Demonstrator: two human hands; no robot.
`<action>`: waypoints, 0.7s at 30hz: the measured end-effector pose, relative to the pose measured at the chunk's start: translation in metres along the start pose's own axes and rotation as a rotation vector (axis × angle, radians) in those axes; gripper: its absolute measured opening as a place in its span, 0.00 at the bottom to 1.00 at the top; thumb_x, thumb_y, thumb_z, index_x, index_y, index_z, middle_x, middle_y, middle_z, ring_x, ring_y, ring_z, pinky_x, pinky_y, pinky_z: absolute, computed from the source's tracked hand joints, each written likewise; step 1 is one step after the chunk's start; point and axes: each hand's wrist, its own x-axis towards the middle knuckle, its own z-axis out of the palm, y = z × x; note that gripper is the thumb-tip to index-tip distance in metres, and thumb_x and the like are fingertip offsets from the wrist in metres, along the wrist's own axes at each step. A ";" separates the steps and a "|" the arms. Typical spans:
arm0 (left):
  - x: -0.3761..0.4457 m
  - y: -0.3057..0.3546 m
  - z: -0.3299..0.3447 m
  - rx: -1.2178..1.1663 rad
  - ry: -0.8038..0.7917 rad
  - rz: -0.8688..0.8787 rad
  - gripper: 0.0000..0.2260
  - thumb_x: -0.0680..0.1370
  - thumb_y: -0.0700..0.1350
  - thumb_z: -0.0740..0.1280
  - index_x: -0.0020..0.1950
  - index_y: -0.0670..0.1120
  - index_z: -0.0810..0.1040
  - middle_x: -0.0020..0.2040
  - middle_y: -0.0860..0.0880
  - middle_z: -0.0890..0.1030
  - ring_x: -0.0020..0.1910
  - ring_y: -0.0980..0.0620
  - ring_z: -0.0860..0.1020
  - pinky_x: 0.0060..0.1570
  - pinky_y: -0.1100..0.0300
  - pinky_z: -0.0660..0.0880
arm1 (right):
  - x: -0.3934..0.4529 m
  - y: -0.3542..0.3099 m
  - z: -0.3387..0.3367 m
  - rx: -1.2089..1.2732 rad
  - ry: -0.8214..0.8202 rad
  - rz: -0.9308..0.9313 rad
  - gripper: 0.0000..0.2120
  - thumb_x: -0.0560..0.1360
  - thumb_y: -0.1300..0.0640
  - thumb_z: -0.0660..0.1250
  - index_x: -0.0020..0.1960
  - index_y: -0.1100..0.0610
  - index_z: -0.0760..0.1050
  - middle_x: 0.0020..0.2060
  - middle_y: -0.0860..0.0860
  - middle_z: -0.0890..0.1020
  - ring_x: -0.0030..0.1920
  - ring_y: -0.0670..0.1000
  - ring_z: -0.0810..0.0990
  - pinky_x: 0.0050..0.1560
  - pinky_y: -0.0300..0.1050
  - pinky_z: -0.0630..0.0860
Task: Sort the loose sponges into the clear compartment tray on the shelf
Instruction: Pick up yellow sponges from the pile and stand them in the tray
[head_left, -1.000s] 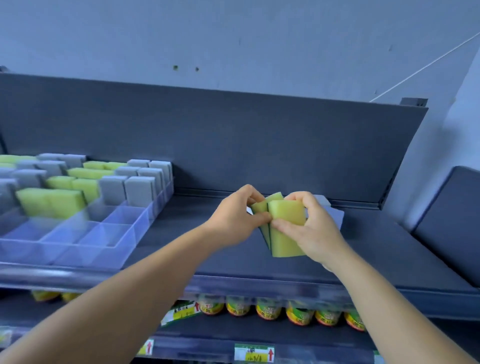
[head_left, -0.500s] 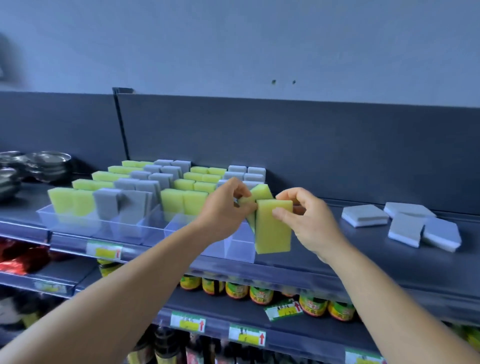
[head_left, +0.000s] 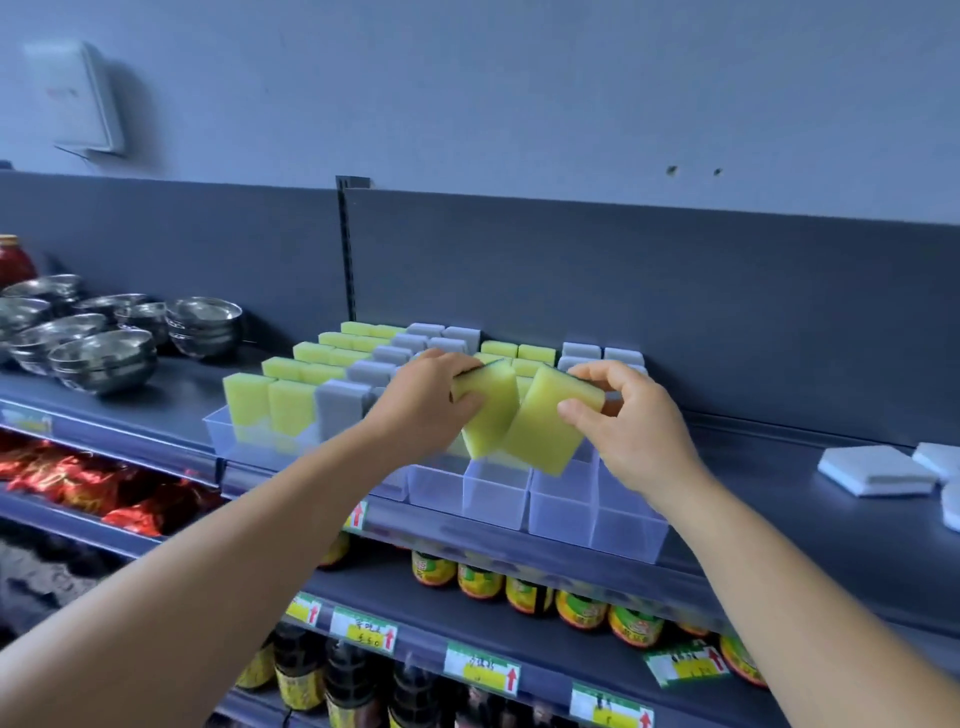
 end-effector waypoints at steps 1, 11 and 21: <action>0.003 -0.005 -0.003 0.036 -0.006 0.001 0.15 0.78 0.44 0.63 0.65 0.47 0.75 0.57 0.46 0.78 0.50 0.48 0.75 0.43 0.61 0.65 | 0.006 0.001 0.006 -0.013 -0.007 -0.010 0.14 0.72 0.56 0.70 0.57 0.50 0.76 0.52 0.48 0.79 0.42 0.51 0.78 0.45 0.43 0.74; 0.031 -0.042 -0.007 0.208 -0.191 -0.006 0.10 0.78 0.41 0.62 0.57 0.46 0.78 0.38 0.50 0.75 0.34 0.54 0.68 0.30 0.67 0.63 | 0.048 0.014 0.038 -0.223 -0.246 -0.015 0.14 0.73 0.55 0.69 0.58 0.50 0.75 0.54 0.45 0.76 0.49 0.45 0.72 0.50 0.36 0.65; 0.041 -0.054 0.013 0.373 -0.254 0.102 0.15 0.77 0.46 0.66 0.63 0.51 0.76 0.59 0.50 0.76 0.61 0.48 0.73 0.55 0.54 0.72 | 0.053 0.014 0.056 -0.477 -0.348 -0.095 0.12 0.72 0.54 0.70 0.53 0.53 0.72 0.52 0.46 0.74 0.55 0.50 0.75 0.55 0.45 0.72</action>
